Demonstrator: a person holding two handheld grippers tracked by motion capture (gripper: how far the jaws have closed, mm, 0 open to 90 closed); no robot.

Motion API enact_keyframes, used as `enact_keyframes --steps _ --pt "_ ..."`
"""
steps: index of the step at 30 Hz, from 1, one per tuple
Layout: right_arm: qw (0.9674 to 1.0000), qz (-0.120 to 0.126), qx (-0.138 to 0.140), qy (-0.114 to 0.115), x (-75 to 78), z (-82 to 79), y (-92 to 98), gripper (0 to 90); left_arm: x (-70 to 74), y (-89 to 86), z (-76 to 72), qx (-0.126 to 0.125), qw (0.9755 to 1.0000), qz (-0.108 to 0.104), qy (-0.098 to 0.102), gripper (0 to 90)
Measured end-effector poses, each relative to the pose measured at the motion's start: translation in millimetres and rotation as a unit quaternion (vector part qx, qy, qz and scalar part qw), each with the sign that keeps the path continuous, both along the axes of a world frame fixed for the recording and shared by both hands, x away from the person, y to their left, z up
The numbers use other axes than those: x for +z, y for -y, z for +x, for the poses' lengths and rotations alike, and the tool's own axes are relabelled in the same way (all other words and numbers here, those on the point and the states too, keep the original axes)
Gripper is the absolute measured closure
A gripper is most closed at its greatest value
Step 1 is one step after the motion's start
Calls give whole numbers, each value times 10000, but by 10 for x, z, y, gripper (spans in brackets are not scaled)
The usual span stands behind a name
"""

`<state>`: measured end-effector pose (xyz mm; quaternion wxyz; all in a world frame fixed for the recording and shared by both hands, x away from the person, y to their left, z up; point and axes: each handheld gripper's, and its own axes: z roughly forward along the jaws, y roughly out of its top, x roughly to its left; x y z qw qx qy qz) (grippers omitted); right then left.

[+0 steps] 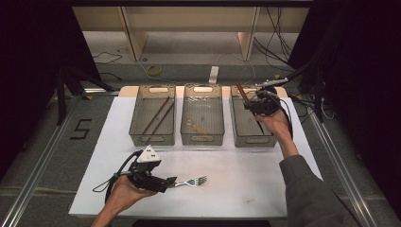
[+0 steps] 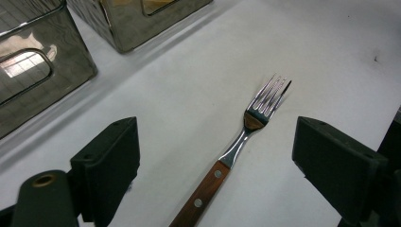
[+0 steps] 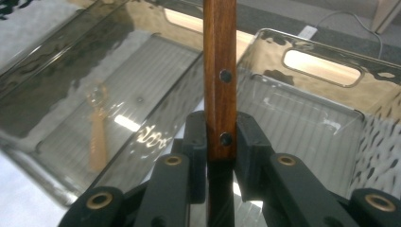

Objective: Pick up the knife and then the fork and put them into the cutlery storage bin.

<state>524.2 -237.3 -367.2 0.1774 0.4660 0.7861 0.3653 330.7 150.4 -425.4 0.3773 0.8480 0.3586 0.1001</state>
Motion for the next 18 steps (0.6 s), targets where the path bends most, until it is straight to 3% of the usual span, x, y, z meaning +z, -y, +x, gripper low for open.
enact_keyframes --steps 14,18 --pt "9982 37 -517 -291 -190 211 4 761 -9 -2 4 2 10000 21 -19 153" --pt "9973 -56 -545 -491 -223 233 -36 549 -7 -5 4 -1 10000 27 -27 154"
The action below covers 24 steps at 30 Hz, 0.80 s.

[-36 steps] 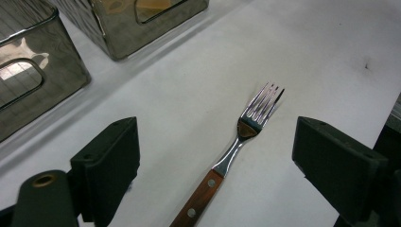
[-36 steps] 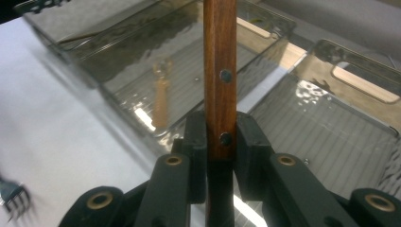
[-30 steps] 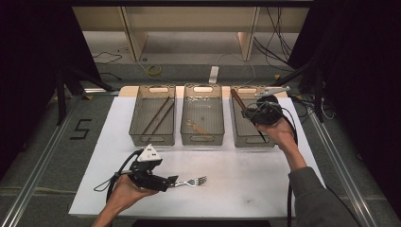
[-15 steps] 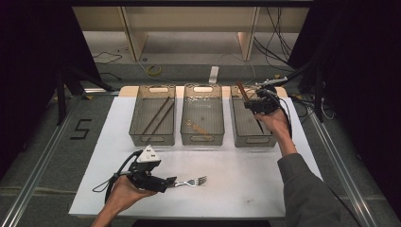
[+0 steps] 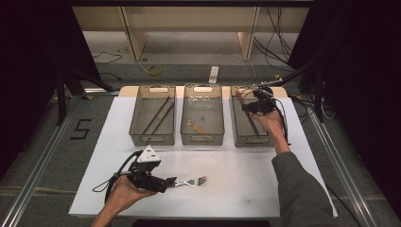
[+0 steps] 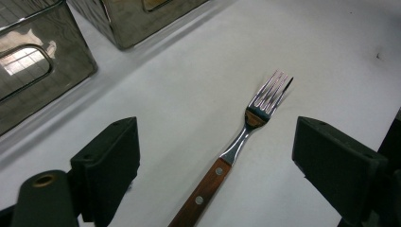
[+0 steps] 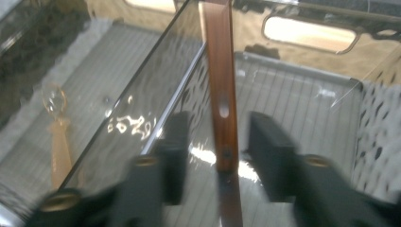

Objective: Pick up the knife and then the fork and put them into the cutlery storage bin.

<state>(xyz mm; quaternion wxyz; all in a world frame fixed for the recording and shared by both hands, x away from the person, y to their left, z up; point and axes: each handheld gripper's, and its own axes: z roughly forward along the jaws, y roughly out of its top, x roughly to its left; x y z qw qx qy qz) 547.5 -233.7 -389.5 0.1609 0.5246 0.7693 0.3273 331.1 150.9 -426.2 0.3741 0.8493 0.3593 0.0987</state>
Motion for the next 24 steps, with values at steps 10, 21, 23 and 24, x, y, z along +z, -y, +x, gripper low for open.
enact_keyframes --steps 10,21,23,24 --pt "9978 18 612 246 182 -281 -100 455 -16 12 5 -18 9999 123 -61 154" --pt "9893 203 1376 441 217 -810 -166 374 -23 5 16 -40 9997 209 -81 154" --pt "9877 297 1457 488 210 -909 -157 367 -25 7 18 -48 9997 236 -93 154" --pt "9868 332 1488 537 206 -960 -155 361 -23 8 20 -54 9996 253 -92 154"
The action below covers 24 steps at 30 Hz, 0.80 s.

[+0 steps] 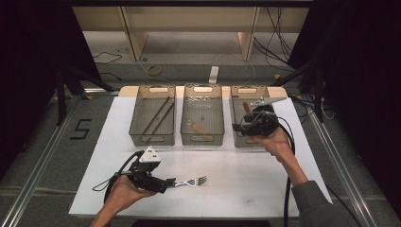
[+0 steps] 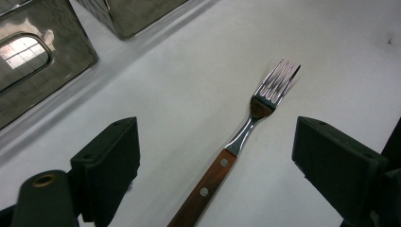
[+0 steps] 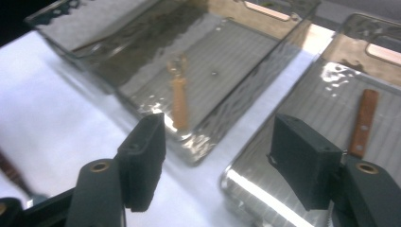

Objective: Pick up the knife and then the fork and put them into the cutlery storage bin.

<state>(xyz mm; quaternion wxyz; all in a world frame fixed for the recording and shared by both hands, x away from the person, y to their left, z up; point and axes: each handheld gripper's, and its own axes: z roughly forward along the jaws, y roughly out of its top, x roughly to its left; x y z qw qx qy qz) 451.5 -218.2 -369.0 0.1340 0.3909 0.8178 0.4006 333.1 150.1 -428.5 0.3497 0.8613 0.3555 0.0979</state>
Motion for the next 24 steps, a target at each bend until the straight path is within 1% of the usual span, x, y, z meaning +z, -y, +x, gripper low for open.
enact_keyframes --steps 1,4,5,9,11,14,17,20,24 --pt "10000 36 41 25 -4 -57 1 355 4 -4 7 -13 10000 47 24 154" --pt "9997 122 202 79 -35 -236 -8 336 4 -8 19 6 10000 86 0 154" --pt "9995 150 247 124 -51 -291 -8 333 0 -7 23 -13 9999 135 -43 154" --pt "9986 315 401 153 -116 -489 -5 326 -34 16 27 -41 9993 318 -168 154" --pt "9981 331 482 167 -156 -574 -14 321 -34 21 31 -67 9990 369 -232 154" --pt "9976 323 591 181 -219 -679 -16 320 -42 25 37 -58 9986 446 -289 155" --pt "9972 313 665 140 -283 -749 -3 318 -60 33 43 -76 9978 565 -347 157" --pt "9970 340 685 98 -337 -804 21 317 -78 44 46 -130 9963 734 -427 162" --pt "9967 383 711 85 -387 -875 41 310 -102 45 52 -134 9942 925 -528 181"
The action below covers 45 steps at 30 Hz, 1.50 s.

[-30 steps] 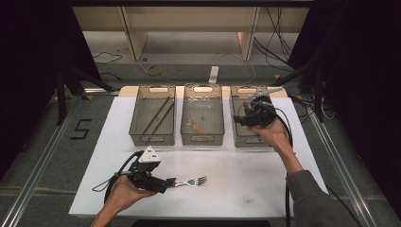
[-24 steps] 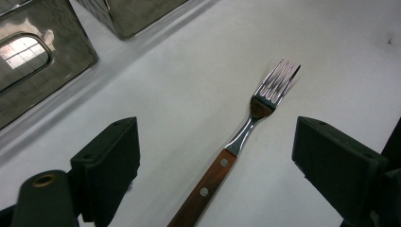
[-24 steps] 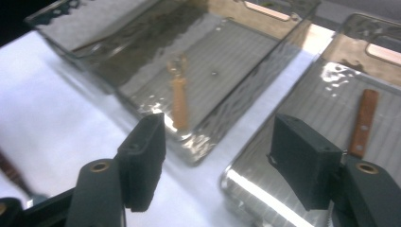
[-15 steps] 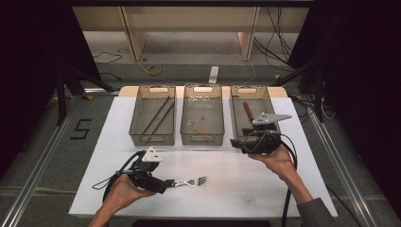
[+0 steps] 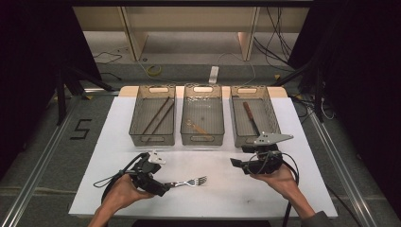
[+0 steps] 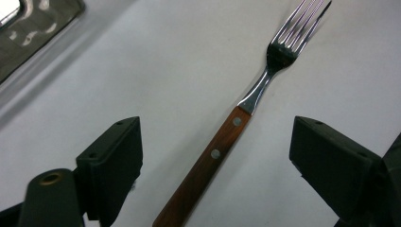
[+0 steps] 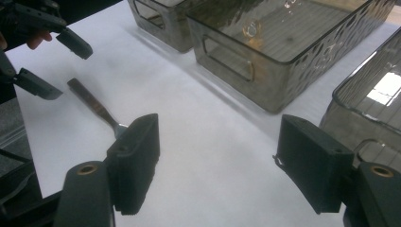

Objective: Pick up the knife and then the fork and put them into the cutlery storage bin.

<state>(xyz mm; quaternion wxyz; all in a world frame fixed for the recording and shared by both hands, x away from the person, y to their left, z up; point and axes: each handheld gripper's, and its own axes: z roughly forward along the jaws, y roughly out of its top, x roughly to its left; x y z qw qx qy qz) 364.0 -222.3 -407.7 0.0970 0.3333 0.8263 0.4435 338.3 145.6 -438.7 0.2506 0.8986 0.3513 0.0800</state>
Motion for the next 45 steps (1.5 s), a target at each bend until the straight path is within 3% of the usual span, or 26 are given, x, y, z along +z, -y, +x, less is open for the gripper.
enact_keyframes --steps 11,17,45 --pt "9997 224 29 42 -101 -200 25 286 -89 -4 8 -128 9988 409 -232 285" --pt "9998 185 99 6 -159 -278 16 271 -101 -6 13 -183 9984 424 -338 341" --pt "9997 125 221 -13 -173 -341 -2 274 -203 69 59 -598 9909 1020 -646 516"
